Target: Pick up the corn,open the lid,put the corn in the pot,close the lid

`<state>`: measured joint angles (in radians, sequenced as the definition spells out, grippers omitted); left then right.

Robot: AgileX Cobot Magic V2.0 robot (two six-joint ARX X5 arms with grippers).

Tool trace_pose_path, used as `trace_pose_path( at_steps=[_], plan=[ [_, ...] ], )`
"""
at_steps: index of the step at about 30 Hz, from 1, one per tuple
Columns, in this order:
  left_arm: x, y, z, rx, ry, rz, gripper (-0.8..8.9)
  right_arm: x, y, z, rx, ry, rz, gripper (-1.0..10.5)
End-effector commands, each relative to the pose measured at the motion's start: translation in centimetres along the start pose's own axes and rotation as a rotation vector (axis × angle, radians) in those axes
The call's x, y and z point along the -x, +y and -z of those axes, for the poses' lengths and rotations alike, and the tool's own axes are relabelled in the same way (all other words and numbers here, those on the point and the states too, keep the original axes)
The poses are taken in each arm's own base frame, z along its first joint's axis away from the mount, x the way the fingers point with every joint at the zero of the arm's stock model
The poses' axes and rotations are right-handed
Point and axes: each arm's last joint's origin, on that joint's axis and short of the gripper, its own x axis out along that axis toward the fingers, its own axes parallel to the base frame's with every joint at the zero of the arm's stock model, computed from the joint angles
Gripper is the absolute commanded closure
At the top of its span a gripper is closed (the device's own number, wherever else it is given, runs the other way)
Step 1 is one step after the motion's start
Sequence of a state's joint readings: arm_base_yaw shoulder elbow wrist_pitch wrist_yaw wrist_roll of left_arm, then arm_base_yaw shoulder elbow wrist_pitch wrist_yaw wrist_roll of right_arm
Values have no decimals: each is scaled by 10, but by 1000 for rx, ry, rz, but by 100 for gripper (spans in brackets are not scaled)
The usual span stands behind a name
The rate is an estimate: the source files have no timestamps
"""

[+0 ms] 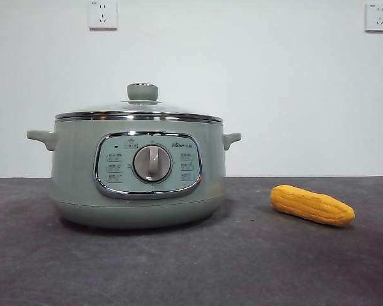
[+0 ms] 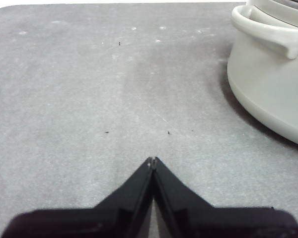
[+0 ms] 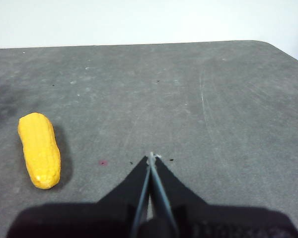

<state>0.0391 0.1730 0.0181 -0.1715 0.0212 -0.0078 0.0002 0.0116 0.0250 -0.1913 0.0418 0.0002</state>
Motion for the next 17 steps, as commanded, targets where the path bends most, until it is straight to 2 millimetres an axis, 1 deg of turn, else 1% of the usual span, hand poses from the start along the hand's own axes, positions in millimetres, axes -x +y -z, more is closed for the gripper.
trace_pose_path(
  at_steps=[1,5,10,13,17],
  plan=[
    [-1,0,3,-9,4,2,816,-1,1,3,-47,2,-24,963],
    [-1,-1,3,13,4,37,816,-1,2,2,-182,4,-61,963],
    [0,-2,-1,17,-5,48,817,1,4,-2,-252,7,-127,963],
    [3,-5,-10,12,-30,106,817,5,5,-12,-271,-5,-179,963],
    [11,-11,-28,26,-80,213,817,16,4,-36,-295,-20,-181,963]
  ],
)
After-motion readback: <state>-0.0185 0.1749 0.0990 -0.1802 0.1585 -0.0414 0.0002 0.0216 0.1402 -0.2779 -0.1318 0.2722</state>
